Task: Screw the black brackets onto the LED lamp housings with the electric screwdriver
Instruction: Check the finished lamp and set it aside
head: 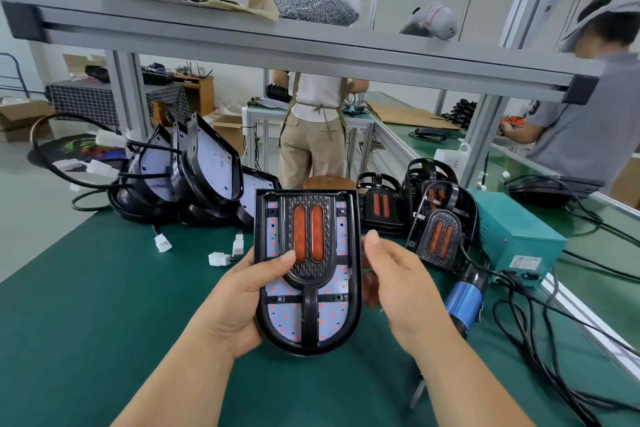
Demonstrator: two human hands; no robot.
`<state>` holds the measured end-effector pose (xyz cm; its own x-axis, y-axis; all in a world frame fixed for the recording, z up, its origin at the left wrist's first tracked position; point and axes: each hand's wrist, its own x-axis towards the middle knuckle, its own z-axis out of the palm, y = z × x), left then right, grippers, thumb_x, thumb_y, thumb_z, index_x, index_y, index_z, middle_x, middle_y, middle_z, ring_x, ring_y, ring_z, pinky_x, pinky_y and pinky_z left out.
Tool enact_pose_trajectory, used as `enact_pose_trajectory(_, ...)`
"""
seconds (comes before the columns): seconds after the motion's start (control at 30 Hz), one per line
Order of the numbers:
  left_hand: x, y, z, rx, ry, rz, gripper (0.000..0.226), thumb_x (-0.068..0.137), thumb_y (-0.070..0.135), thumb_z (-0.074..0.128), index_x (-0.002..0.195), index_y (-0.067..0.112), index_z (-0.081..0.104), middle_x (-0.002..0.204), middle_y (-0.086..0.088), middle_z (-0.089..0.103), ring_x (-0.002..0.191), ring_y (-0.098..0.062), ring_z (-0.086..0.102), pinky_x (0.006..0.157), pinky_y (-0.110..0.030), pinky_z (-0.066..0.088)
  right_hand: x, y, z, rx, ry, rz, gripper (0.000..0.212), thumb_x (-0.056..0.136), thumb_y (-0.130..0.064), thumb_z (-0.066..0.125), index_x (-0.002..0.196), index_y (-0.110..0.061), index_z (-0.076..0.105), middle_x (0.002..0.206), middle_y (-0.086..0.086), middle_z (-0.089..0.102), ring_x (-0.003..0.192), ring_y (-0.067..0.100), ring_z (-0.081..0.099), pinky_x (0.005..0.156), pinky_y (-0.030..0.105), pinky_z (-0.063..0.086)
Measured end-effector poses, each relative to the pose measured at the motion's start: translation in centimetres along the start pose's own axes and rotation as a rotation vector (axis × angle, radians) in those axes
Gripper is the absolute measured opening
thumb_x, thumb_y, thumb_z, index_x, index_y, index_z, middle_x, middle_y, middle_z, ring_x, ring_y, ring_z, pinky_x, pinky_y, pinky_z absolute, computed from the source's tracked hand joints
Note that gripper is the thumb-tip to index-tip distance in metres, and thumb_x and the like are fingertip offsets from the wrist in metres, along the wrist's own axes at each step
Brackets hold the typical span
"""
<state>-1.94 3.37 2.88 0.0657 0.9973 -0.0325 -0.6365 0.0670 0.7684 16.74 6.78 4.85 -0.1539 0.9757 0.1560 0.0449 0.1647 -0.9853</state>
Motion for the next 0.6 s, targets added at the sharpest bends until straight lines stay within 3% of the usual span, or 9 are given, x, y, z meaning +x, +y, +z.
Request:
enact_pose_trajectory(0.1, -0.4, 0.2, 0.4, -0.013, -0.003, -0.008, 0.05, 0.078, 0.009, 0.069, 0.126, -0.002, 0.062, 0.118, -0.029, 0.067, 0.104, -0.043, 0.069, 0.075, -0.051, 0.059, 0.3, 0.2, 0.2, 0.15, 0.007, 0.18, 0.027, 0.105, -0.026, 0.046, 0.111, -0.019, 0.072, 0.097, 0.012, 0.071, 0.074, 0.025, 0.054, 0.061, 0.031, 0.045)
enact_pose_trajectory(0.17, -0.7, 0.2, 0.7, -0.033, -0.04, -0.021, 0.061, 0.067, 0.012, 0.084, 0.121, -0.006, 0.064, 0.116, -0.031, 0.067, 0.101, -0.045, 0.069, 0.073, -0.051, 0.059, 0.3, 0.7, 0.2, 0.222, -0.08, 0.179, 0.031, 0.103, -0.007, 0.047, 0.121, -0.02, 0.07, 0.106, 0.012, 0.071, 0.087, 0.027, 0.054, 0.075, 0.037, 0.049)
enact_pose_trajectory(0.23, -1.1, 0.3, 1.0, -0.038, -0.091, -0.041, 0.075, 0.047, 0.017, 0.097, 0.112, -0.007, 0.069, 0.113, -0.032, 0.067, 0.097, -0.045, 0.07, 0.073, -0.05, 0.059, 0.0, 1.0, 0.2, 0.205, -0.214, 0.139, 0.042, 0.096, 0.005, 0.051, 0.115, -0.025, 0.073, 0.11, 0.005, 0.074, 0.094, 0.026, 0.059, 0.089, 0.043, 0.049)
enact_pose_trajectory(0.27, -1.2, 0.3, 1.1, -0.035, -0.116, -0.044, 0.076, 0.043, 0.019, 0.098, 0.109, -0.007, 0.071, 0.11, -0.032, 0.069, 0.095, -0.044, 0.071, 0.073, -0.05, 0.059, -0.3, 1.1, 0.3, 0.147, -0.277, 0.104, 0.04, 0.093, 0.002, 0.056, 0.112, -0.028, 0.074, 0.11, 0.001, 0.075, 0.098, 0.023, 0.064, 0.093, 0.041, 0.051)
enact_pose_trajectory(0.33, -1.4, 0.3, 1.2, -0.033, -0.152, -0.04, 0.075, 0.041, 0.02, 0.099, 0.106, -0.007, 0.072, 0.108, -0.031, 0.07, 0.094, -0.043, 0.072, 0.073, -0.049, 0.059, -0.7, 1.0, 0.7, 0.052, -0.381, 0.03, 0.03, 0.085, -0.024, 0.068, 0.114, -0.03, 0.073, 0.116, -0.003, 0.074, 0.109, 0.016, 0.068, 0.095, 0.033, 0.054)
enact_pose_trajectory(0.4, -1.5, 0.4, 1.6, -0.027, -0.149, -0.024, 0.076, 0.043, 0.019, 0.098, 0.109, -0.006, 0.071, 0.11, -0.031, 0.069, 0.096, -0.043, 0.071, 0.074, -0.049, 0.059, -0.6, 1.3, 1.3, 0.08, -0.479, 0.009, 0.05, 0.08, -0.042, 0.068, 0.126, -0.022, 0.067, 0.129, -0.001, 0.068, 0.125, 0.019, 0.06, 0.108, 0.04, 0.045)
enact_pose_trajectory(0.47, -1.4, 0.4, 1.7, -0.025, -0.115, -0.024, 0.077, 0.048, 0.017, 0.094, 0.116, -0.007, 0.067, 0.114, -0.031, 0.068, 0.099, -0.045, 0.07, 0.075, -0.051, 0.059, -0.9, 1.2, 1.9, 0.189, -0.556, 0.039, 0.056, 0.085, -0.042, 0.063, 0.135, -0.016, 0.06, 0.138, 0.001, 0.061, 0.132, 0.022, 0.053, 0.115, 0.042, 0.037)
enact_pose_trajectory(0.6, -1.1, 0.5, 1.5, -0.016, -0.046, -0.008, 0.067, 0.062, 0.013, 0.079, 0.125, -0.006, 0.062, 0.121, -0.03, 0.065, 0.106, -0.045, 0.067, 0.078, -0.051, 0.058, -0.9, 1.4, 1.9, 0.326, -0.481, 0.155, 0.047, 0.086, -0.031, 0.071, 0.13, -0.014, 0.063, 0.13, 0.003, 0.067, 0.123, 0.022, 0.061, 0.111, 0.043, 0.044)
